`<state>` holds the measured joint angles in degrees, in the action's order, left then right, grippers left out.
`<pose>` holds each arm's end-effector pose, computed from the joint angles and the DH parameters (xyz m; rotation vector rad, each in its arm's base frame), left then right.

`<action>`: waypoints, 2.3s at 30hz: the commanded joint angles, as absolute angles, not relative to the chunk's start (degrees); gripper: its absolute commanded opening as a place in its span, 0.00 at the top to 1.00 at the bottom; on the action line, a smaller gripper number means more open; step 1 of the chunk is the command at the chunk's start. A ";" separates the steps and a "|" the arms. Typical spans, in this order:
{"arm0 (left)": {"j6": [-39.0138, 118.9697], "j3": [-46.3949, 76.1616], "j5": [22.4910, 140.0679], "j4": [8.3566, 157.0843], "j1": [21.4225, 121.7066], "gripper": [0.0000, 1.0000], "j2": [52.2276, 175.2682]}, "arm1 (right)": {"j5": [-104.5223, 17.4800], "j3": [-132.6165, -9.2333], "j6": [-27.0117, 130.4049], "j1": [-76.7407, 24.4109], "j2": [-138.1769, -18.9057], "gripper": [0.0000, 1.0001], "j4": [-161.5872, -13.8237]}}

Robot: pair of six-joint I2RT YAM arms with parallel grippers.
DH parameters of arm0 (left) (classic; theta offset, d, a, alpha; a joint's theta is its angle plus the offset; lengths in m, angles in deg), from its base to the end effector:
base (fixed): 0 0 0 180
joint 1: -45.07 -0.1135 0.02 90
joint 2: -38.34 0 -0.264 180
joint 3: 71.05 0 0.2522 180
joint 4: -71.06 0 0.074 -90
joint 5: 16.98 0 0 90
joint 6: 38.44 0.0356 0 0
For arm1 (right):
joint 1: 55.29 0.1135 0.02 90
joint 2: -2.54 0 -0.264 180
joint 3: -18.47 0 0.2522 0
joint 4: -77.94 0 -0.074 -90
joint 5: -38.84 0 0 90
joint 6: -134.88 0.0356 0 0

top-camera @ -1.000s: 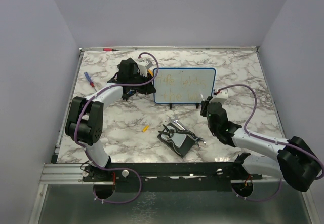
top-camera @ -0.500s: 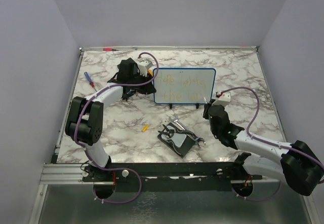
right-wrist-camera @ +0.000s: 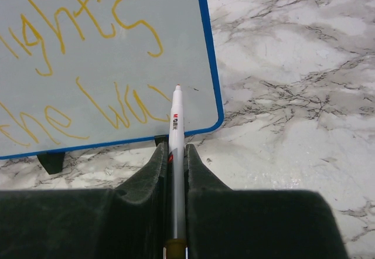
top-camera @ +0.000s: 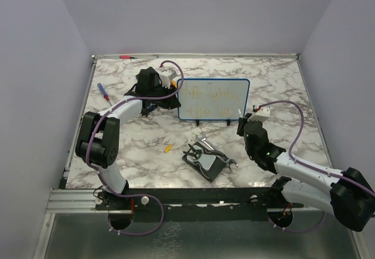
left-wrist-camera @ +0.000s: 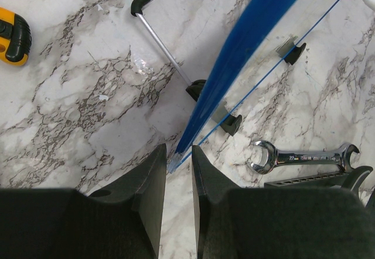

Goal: Write a sentence on the whiteboard

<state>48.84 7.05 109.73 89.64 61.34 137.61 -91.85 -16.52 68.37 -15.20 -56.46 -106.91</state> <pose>0.3555 -0.1259 0.2174 0.6064 2.1690 -0.9004 0.1755 0.1174 0.2040 0.2056 1.8119 0.1049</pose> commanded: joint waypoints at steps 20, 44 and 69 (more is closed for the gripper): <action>49.45 7.62 109.04 88.98 61.59 0.75 136.29 | -90.42 -18.49 65.62 -17.64 -61.61 1.00 -111.17; 49.43 7.75 109.12 89.03 61.64 0.75 136.48 | -80.40 -19.12 70.44 -17.59 -70.35 0.99 -110.86; 49.36 7.49 108.66 89.00 61.62 0.75 136.00 | -74.73 -17.99 67.44 -26.98 -52.53 0.99 -100.32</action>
